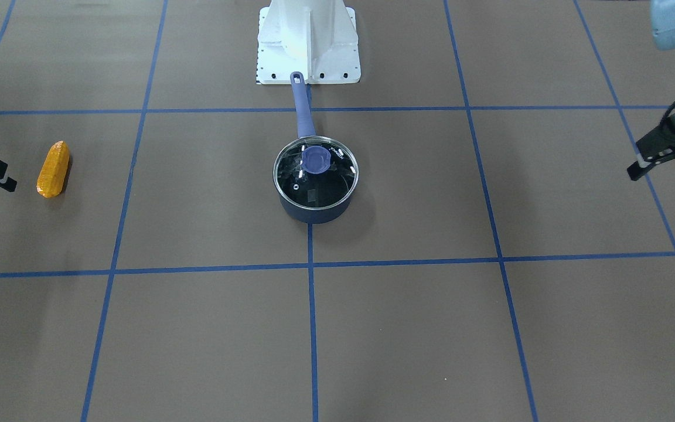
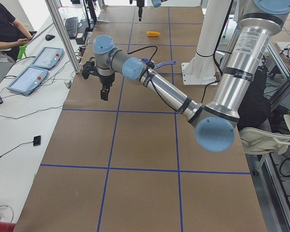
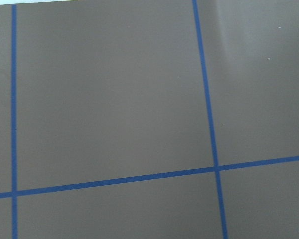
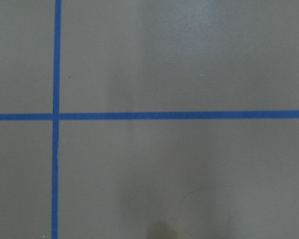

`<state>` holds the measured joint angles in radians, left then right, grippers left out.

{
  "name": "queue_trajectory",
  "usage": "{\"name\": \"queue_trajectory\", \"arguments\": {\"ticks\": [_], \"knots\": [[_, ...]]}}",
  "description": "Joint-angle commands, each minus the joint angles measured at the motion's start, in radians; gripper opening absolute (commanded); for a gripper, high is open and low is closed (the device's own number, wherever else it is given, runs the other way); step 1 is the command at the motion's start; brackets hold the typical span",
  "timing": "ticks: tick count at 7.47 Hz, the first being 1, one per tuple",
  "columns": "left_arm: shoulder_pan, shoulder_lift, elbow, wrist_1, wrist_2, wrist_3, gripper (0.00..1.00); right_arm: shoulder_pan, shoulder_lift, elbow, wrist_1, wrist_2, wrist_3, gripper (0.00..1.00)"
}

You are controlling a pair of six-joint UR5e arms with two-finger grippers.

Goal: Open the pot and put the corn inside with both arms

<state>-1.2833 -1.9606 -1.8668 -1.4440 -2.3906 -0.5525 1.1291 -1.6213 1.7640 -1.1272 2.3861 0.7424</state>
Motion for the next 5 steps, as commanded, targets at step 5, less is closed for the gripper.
{"name": "queue_trajectory", "arguments": {"ticks": [5], "knots": [[0.32,-0.268,0.011,0.005,0.151,-0.537,0.98,-0.305,-0.129,0.015,0.139,-0.232,0.144,0.99]]}}
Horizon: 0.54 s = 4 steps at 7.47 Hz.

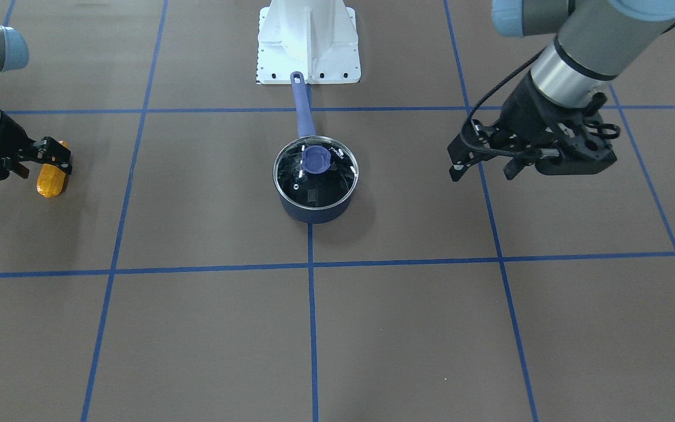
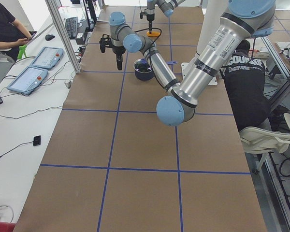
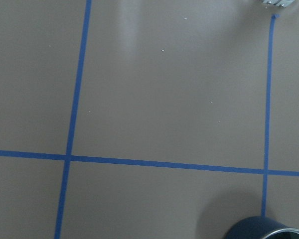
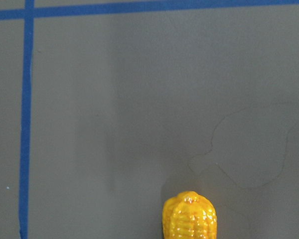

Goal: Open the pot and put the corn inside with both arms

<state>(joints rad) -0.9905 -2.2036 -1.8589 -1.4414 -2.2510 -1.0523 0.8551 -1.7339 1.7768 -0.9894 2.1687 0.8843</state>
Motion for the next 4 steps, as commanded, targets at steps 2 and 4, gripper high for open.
{"name": "queue_trajectory", "arguments": {"ticks": [2,4], "knots": [[0.032,-0.118,0.096,0.015,0.042,-0.038,0.98,-0.067,-0.01,-0.002,0.0,-0.038,-0.01,0.75],[0.036,-0.143,0.127,0.021,0.047,-0.038,0.98,-0.067,-0.013,0.004,0.0,-0.032,-0.013,0.45]]}}
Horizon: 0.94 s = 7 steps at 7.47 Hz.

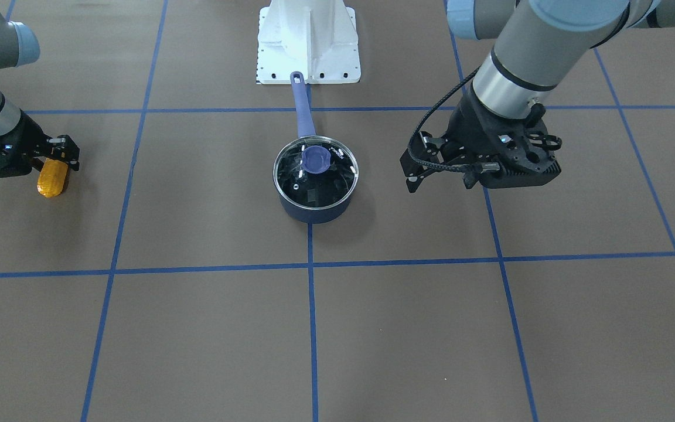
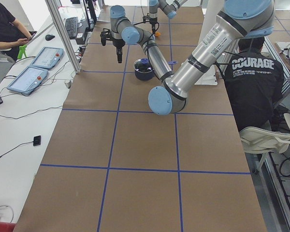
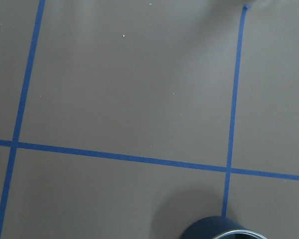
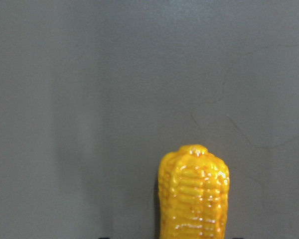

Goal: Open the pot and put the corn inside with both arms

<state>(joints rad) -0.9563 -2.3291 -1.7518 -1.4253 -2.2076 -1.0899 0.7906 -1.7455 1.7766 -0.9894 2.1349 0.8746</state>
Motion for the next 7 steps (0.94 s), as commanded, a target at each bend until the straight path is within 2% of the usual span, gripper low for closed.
{"name": "queue_trajectory", "arguments": {"ticks": [1,3,4,6,7], "knots": [[0.005,-0.019,0.021,0.005,0.003,-0.001,0.98,-0.001,-0.003,0.006,0.0,0.003,-0.005,0.34],[0.034,-0.076,0.073,0.005,0.011,-0.005,0.98,0.004,0.0,0.007,0.0,0.011,-0.005,0.14],[0.066,-0.116,0.109,0.003,0.037,-0.057,0.98,0.042,0.004,0.006,-0.008,0.034,-0.006,0.12],[0.169,-0.15,0.12,0.003,0.132,-0.14,0.98,0.129,0.042,-0.005,-0.038,0.136,-0.026,0.12],[0.203,-0.156,0.12,0.003,0.141,-0.149,0.98,0.16,0.105,0.0,-0.131,0.134,-0.057,0.12]]}}
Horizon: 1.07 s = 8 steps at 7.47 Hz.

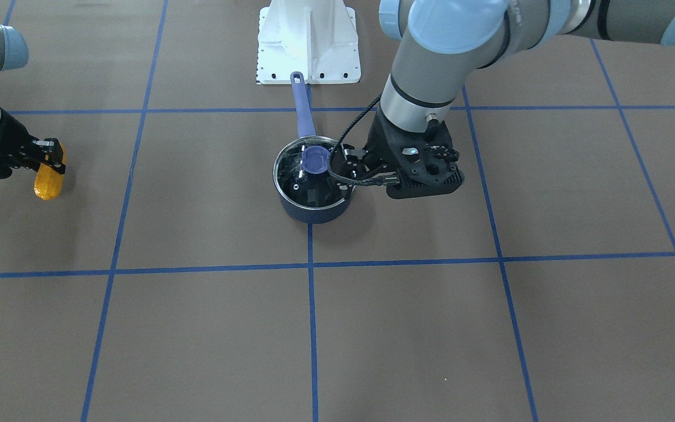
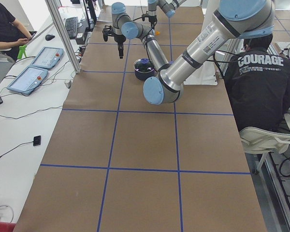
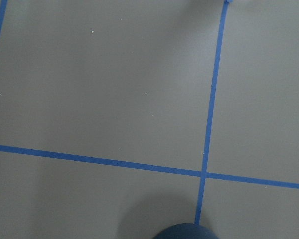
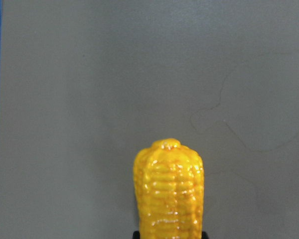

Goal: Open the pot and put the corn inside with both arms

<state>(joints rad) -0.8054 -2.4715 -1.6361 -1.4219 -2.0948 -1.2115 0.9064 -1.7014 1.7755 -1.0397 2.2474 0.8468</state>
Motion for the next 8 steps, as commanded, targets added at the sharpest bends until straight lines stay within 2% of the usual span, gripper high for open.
{"name": "queue_trajectory", "arguments": {"ticks": [1,3,4,6,8], "knots": [[0.093,-0.014,0.004,0.001,0.053,-0.031,0.98,0.08,0.139,0.001,-0.2,0.02,-0.093,0.12],[0.175,-0.027,0.021,-0.002,0.13,-0.083,0.98,0.149,0.296,0.007,-0.446,0.024,-0.196,0.13],[0.193,-0.021,0.033,-0.002,0.134,-0.082,0.98,0.16,0.331,0.007,-0.489,0.027,-0.207,0.13],[0.225,-0.026,0.082,-0.011,0.18,-0.076,0.98,0.169,0.351,0.004,-0.497,0.037,-0.209,0.12],[0.244,-0.02,0.088,-0.014,0.188,-0.072,0.98,0.172,0.351,0.002,-0.497,0.038,-0.209,0.12]]}}
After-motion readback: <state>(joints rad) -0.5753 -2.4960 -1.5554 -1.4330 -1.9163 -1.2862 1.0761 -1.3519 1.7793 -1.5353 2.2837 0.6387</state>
